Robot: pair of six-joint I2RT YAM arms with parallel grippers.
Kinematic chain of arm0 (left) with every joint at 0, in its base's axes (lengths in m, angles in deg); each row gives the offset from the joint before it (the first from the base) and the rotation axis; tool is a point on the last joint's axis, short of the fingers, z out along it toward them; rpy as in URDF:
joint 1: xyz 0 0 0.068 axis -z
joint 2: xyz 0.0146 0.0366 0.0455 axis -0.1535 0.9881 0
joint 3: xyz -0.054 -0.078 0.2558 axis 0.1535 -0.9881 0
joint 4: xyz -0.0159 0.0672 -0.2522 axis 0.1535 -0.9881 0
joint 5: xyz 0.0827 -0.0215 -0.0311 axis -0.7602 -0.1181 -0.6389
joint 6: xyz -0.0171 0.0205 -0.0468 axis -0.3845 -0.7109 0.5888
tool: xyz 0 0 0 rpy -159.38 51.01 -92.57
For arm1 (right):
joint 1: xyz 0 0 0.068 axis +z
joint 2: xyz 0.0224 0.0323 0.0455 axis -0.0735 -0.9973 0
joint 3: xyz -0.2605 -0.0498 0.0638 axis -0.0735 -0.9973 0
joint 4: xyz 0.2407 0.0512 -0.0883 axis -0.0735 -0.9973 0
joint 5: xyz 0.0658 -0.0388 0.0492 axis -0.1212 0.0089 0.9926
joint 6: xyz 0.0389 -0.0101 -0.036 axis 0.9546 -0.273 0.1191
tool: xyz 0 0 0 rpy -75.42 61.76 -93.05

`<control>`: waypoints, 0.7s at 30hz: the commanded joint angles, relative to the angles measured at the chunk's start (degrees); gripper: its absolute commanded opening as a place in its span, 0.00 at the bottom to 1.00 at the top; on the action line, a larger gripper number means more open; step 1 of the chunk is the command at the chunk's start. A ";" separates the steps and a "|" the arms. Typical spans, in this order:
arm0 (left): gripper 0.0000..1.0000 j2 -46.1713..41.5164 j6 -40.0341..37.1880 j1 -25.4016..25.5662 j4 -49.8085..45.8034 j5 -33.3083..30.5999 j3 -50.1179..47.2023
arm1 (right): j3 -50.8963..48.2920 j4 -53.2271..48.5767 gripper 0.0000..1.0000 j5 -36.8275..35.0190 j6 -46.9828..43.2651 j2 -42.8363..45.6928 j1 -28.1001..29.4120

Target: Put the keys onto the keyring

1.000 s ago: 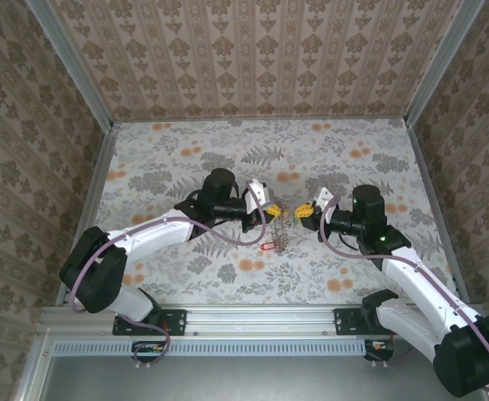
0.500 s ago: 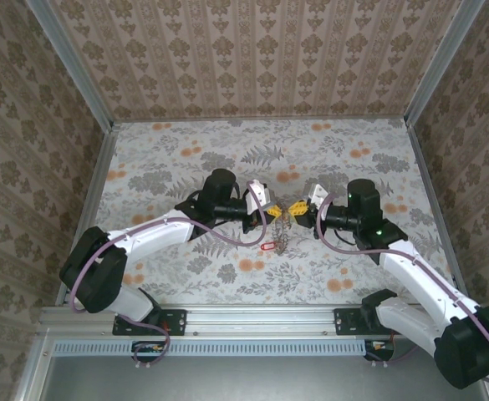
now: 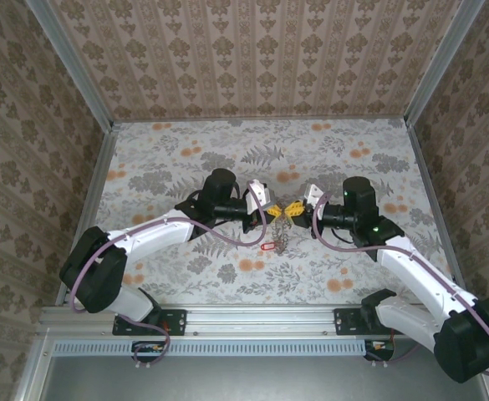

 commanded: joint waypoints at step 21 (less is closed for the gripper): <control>0.00 -0.73 -0.26 0.49 0.99 0.58 2.50 | 2.07 2.66 0.00 -7.09 0.08 -0.40 3.13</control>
